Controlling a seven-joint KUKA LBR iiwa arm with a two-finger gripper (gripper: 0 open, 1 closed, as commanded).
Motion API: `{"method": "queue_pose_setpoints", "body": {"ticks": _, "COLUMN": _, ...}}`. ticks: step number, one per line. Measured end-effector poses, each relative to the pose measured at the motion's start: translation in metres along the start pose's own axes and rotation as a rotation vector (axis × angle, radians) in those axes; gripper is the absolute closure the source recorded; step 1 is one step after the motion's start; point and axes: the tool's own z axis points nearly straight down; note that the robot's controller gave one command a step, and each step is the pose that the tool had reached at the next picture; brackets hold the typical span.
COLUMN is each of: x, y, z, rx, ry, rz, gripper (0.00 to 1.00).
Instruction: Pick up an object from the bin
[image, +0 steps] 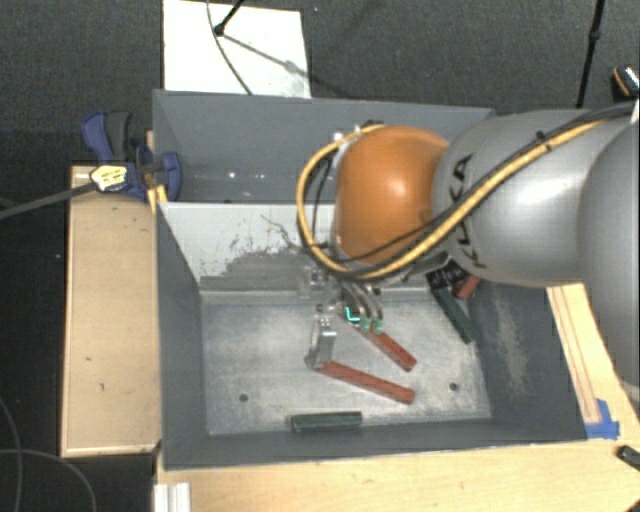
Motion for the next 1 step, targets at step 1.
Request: {"method": "queue_pose_setpoints", "body": {"ticks": 1, "x": -0.0439, "y": -0.0533, "z": 0.1076, "rx": 0.001, "ry": -0.003, "rz": -0.358, "gripper": 0.0}}
